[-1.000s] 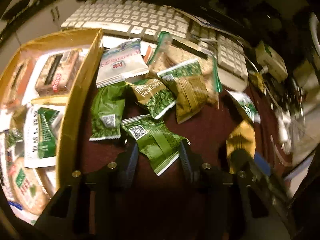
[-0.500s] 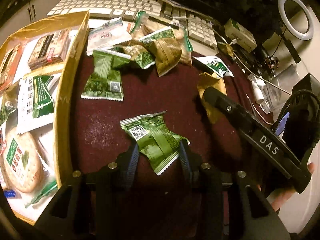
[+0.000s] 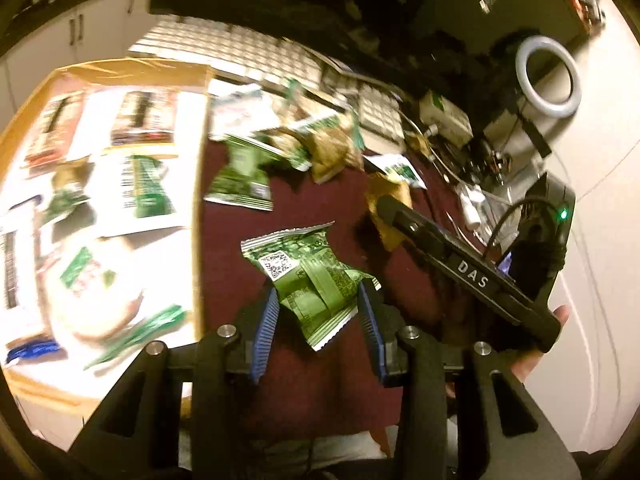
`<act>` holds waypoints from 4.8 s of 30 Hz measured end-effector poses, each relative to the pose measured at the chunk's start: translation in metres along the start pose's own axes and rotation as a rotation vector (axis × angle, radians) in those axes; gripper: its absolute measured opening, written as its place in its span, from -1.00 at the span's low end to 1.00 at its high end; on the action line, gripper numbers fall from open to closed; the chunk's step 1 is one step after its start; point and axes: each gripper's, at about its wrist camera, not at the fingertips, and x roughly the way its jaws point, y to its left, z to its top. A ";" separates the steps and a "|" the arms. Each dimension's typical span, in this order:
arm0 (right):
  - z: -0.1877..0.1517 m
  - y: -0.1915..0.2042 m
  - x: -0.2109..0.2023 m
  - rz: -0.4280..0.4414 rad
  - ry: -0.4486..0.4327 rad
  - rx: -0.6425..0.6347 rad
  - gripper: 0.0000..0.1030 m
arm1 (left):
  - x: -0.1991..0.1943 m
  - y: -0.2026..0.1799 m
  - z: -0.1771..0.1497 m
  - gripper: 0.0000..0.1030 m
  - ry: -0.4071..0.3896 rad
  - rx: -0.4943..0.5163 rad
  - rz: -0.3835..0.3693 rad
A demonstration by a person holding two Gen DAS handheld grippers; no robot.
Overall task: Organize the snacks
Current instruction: 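Grasp the tan pastry pack with the right tool while the left tool grasps a green sachet, then carry both packs over the tray and open both tools to drop them, then grasp a white-green sachet with the right tool while the left tool grasps a green pea pack, then carry both packs into the tray and open both tools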
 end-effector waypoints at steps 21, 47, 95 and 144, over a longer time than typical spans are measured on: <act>-0.022 0.167 0.042 0.284 0.170 -0.345 0.17 | -0.100 0.145 -0.018 -0.19 -0.166 -0.313 0.118; -0.037 0.196 0.072 0.127 0.218 -0.458 0.28 | -0.086 0.163 -0.027 -0.01 -0.107 -0.325 0.203; 0.048 -0.080 0.010 -0.222 0.080 0.291 -0.70 | -0.001 -0.010 0.003 0.44 -0.065 0.041 0.138; 0.032 -0.014 0.002 0.040 -0.024 0.041 -0.67 | 0.004 -0.028 0.023 -0.32 -0.036 0.002 -0.039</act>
